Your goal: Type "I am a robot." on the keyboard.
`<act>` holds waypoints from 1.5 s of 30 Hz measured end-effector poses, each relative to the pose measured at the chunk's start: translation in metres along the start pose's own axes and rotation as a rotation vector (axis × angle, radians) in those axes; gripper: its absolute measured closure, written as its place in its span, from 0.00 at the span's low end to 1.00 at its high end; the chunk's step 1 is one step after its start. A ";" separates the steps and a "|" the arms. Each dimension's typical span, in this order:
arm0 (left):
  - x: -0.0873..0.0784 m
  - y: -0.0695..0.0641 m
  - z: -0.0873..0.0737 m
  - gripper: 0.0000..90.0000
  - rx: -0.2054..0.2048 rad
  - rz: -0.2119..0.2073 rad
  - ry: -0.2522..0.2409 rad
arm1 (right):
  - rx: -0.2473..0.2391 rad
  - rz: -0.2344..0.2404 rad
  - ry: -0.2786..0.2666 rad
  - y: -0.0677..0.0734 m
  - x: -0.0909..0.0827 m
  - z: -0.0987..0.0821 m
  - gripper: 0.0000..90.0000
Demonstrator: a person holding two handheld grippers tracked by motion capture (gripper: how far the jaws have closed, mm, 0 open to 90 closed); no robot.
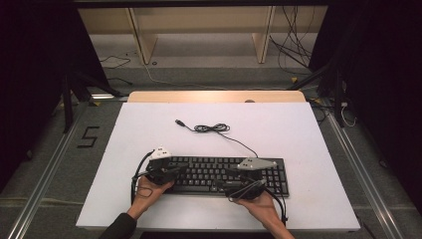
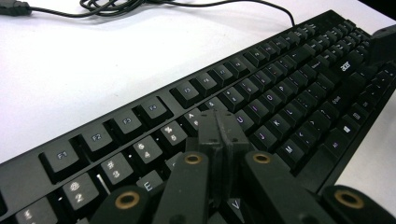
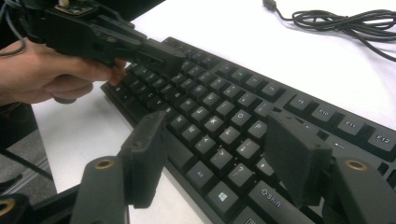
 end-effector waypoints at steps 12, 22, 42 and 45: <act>0.009 0.004 -0.003 0.99 0.001 0.022 0.038 | -0.003 0.005 -0.009 0.002 -0.005 -0.002 0.42; 0.012 0.004 -0.006 0.99 0.007 0.024 0.057 | -0.002 0.004 -0.005 0.003 -0.006 -0.004 0.41; 0.015 0.003 -0.009 0.99 0.016 0.032 0.073 | -0.004 0.000 0.001 0.003 -0.005 -0.005 0.41; 0.014 0.003 -0.009 0.99 0.013 0.029 0.072 | -0.006 -0.001 -0.001 0.003 -0.005 -0.005 0.41</act>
Point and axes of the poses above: each handheld gripper's, and its own axes: x roughly forward along the jaws, z roughly out of its top, y roughly to its left, the point moved 10 cm from there along x, roughly forward along the jaws, and after that the axes turned 3 degrees about -z, right-handed, at the moved point
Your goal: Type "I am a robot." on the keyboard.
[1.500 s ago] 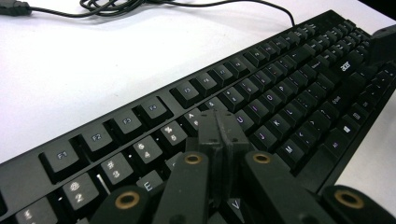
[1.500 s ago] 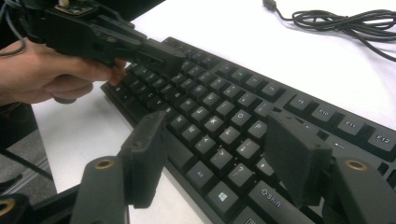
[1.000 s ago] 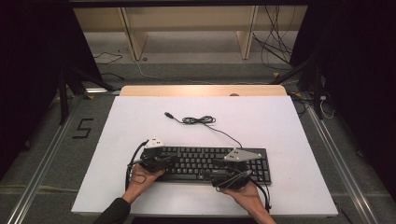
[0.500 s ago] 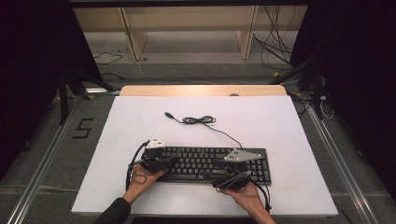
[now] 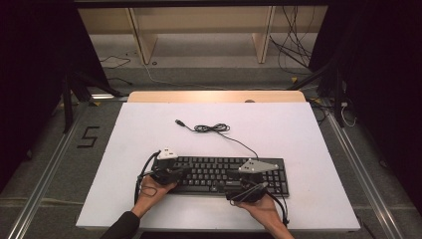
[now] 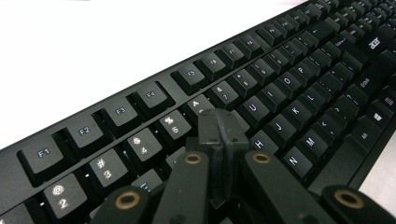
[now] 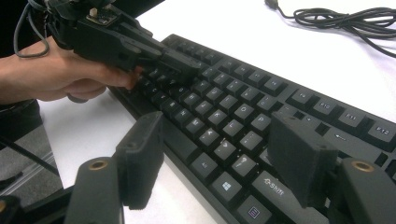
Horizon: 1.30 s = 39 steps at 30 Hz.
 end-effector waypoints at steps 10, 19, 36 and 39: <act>-0.009 -0.001 0.006 0.93 -0.010 -0.005 -0.035 | 0.001 -0.001 -0.003 0.000 0.000 0.001 0.41; -0.019 -0.003 0.010 0.83 -0.029 -0.032 -0.068 | 0.001 -0.003 -0.002 -0.001 0.001 0.001 0.41; -0.036 -0.008 0.010 0.56 -0.047 -0.070 -0.110 | 0.000 -0.009 0.004 -0.003 0.004 0.001 0.42; -0.039 -0.009 0.010 0.52 -0.048 -0.068 -0.119 | 0.002 -0.010 0.004 -0.004 0.004 0.001 0.42</act>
Point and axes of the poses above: each handheld gripper's, and its own axes: x roughly forward along the jaws, z roughly out of its top, y roughly to its left, the point moved 10 cm from there along x, roughly forward along the jaws, and after that the axes turned 3 degrees about -z, right-handed, at the moved point
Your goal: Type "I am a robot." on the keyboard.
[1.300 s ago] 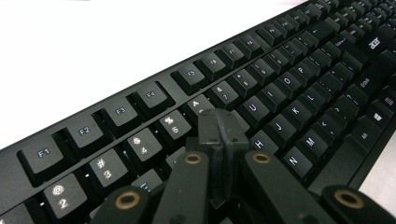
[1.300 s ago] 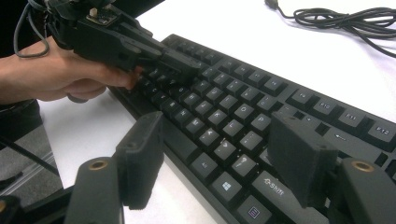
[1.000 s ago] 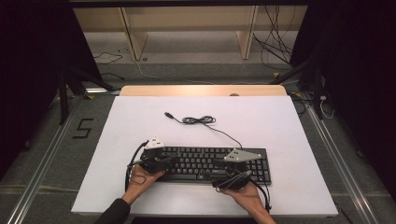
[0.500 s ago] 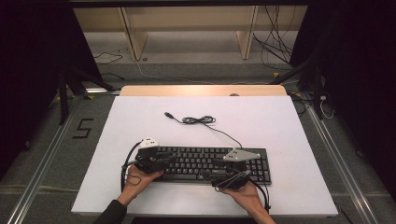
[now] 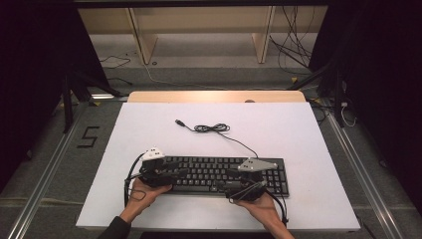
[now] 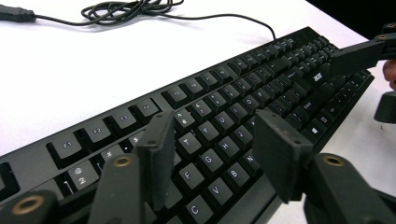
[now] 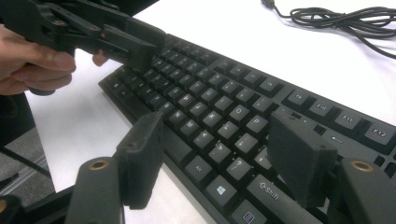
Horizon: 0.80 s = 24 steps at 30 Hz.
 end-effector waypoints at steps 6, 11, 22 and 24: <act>-0.007 0.001 0.000 0.48 -0.009 -0.002 -0.020 | -0.003 0.000 0.006 0.000 0.001 -0.001 0.44; -0.011 0.001 -0.002 0.45 -0.011 -0.005 -0.027 | -0.004 -0.005 0.017 0.000 0.003 -0.002 0.49; -0.022 0.000 -0.005 0.41 -0.008 -0.005 -0.065 | -0.019 -0.011 0.037 0.001 0.009 -0.004 0.68; -0.024 -0.001 -0.006 0.41 -0.006 -0.007 -0.070 | -0.019 -0.012 0.045 0.001 0.011 -0.004 0.72</act>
Point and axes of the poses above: each handheld gripper's, and its own axes: x roughly forward along the jaws, z roughly out of its top, y roughly to its left, the point moved 10 cm from there along x, roughly forward along the jaws, and after that the axes turned 3 degrees about -z, right-handed, at the moved point
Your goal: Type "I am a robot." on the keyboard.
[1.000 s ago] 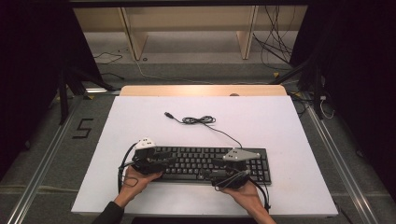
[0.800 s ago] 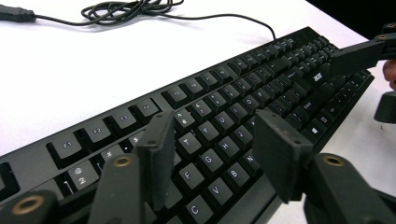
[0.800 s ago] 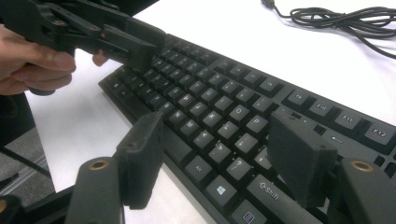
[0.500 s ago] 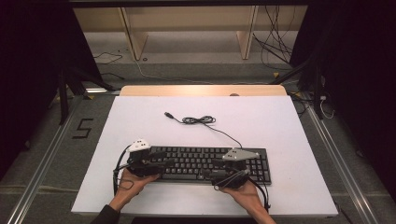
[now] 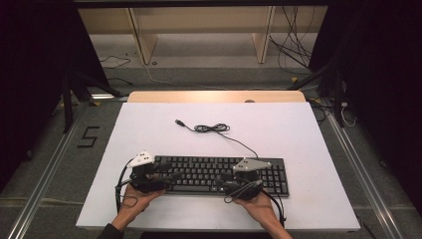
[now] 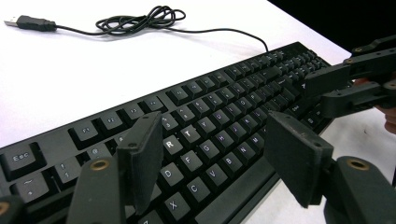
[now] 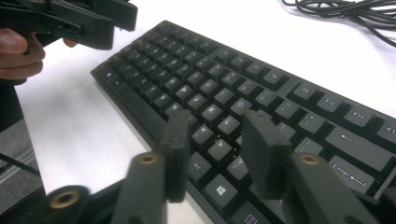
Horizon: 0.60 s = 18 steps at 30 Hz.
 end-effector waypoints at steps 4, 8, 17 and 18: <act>-0.005 -0.002 -0.001 0.40 0.012 -0.001 -0.013 | -0.006 -0.002 0.013 0.000 0.005 -0.001 0.80; -0.010 -0.005 -0.003 0.39 0.017 -0.011 -0.028 | -0.014 -0.001 0.029 0.000 0.009 -0.003 0.86; -0.018 -0.010 -0.010 0.34 0.056 -0.010 -0.041 | -0.020 -0.006 0.057 -0.001 0.016 -0.007 0.94; -0.019 -0.010 -0.011 0.34 0.057 -0.010 -0.041 | -0.023 -0.006 0.059 -0.001 0.016 -0.008 0.95</act>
Point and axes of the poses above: each handheld gripper's, and its own axes: x roughly forward along the jaws, z roughly out of its top, y roughly to its left, the point moved 10 cm from there along x, roughly forward along the jaws, and after that the axes turned 3 degrees about -z, right-handed, at the moved point
